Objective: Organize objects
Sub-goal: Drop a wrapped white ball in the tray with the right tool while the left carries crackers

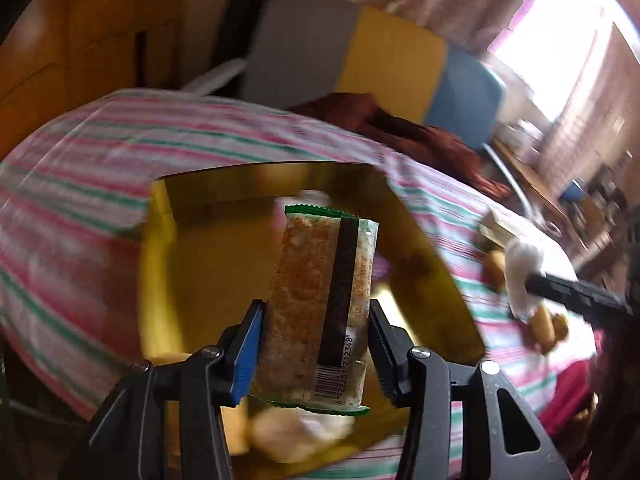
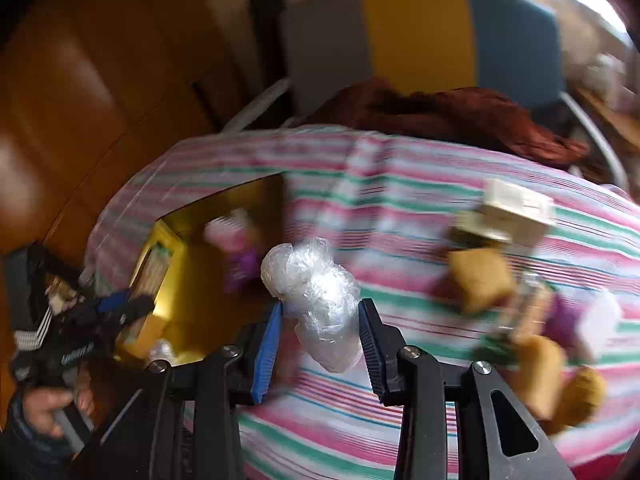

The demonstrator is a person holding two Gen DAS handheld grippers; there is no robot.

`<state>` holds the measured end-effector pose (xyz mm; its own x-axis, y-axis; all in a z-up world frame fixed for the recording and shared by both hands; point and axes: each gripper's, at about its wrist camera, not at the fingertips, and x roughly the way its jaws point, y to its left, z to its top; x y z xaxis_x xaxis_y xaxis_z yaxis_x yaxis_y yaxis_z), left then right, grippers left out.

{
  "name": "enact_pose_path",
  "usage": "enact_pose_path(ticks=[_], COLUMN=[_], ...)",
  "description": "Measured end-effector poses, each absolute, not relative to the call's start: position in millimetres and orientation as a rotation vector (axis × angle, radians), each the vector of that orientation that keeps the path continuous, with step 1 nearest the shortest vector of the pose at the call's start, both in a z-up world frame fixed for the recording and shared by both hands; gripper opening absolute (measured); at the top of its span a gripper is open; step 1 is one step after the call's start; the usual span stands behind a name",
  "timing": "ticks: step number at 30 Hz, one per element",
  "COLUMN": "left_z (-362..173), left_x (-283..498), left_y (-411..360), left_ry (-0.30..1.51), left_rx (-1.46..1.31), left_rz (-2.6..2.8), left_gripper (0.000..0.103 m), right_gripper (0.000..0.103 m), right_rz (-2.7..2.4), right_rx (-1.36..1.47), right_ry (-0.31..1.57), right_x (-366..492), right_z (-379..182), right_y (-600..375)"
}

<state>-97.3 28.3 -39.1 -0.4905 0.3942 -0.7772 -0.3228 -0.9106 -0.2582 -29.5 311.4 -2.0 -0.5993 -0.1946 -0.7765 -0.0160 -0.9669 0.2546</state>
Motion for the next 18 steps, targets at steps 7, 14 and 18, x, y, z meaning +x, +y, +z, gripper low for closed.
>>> enact_pose_path(ticks=[7, 14, 18], left_z=[-61, -83, -79], left_x=[-119, -129, -122], left_y=[0, -13, -14], left_ry=[-0.122, -0.132, -0.122], left_rx=[-1.367, -1.457, -1.437], left_rz=[2.451, 2.488, 2.518], left_gripper=[0.05, 0.05, 0.05], right_gripper=[0.039, 0.043, 0.063], right_rz=[-2.533, -2.46, -2.467], right_rx=[1.394, 1.428, 1.402], right_ry=[-0.283, -0.253, -0.278], right_x=[-73, -113, -127], right_z=[-28, -36, -36], right_y=[233, 189, 177])
